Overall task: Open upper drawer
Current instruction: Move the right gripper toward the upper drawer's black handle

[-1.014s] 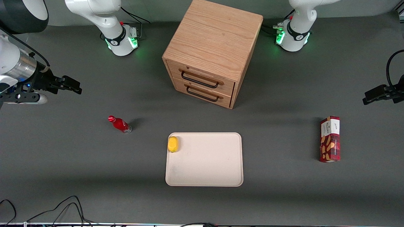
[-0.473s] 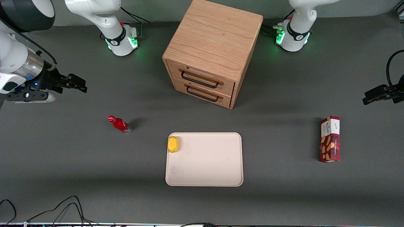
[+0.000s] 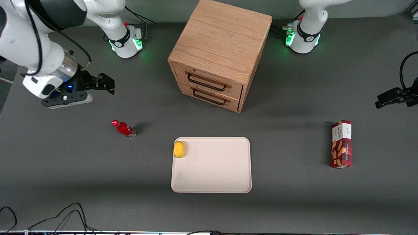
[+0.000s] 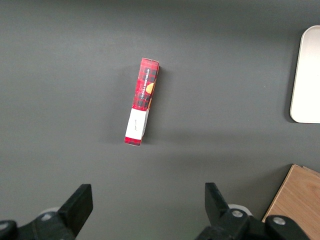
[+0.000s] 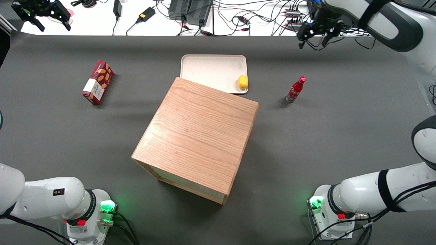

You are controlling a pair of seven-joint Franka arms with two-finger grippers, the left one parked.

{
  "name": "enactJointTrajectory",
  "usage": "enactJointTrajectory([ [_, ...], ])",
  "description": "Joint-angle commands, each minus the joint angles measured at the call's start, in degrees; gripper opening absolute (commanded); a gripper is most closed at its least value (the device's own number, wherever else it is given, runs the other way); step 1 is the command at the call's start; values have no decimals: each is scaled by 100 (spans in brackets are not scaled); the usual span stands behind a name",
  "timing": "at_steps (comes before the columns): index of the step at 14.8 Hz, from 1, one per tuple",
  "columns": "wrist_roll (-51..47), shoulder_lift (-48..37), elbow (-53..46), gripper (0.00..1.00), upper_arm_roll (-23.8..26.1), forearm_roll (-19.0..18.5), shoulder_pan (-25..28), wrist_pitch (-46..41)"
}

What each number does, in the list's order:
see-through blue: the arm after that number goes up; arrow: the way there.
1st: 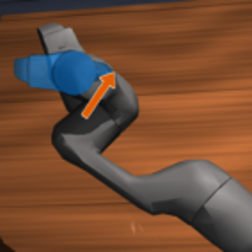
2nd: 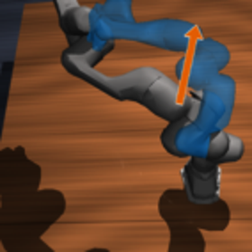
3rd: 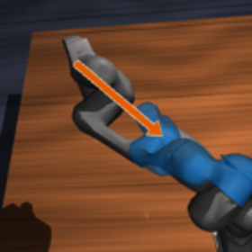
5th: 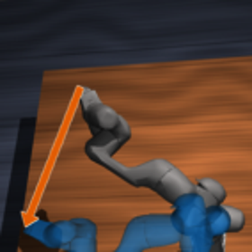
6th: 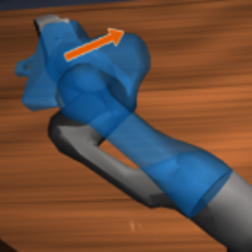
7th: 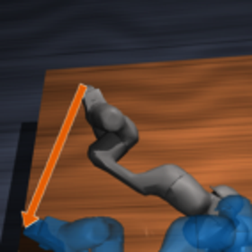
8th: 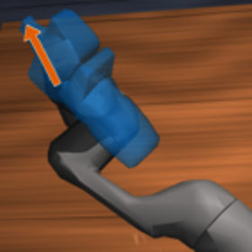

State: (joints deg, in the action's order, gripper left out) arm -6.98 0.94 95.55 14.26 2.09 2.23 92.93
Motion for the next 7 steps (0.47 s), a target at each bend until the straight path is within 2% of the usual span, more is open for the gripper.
enactJointTrajectory([
  [1, 57, 388, -458, 100, 620, -77, -12, -38],
  [4, 189, 696, -669, 100, 972, -103, 66, -29],
  [7, 267, 1082, -994, 100, 1087, -121, 198, -20],
])
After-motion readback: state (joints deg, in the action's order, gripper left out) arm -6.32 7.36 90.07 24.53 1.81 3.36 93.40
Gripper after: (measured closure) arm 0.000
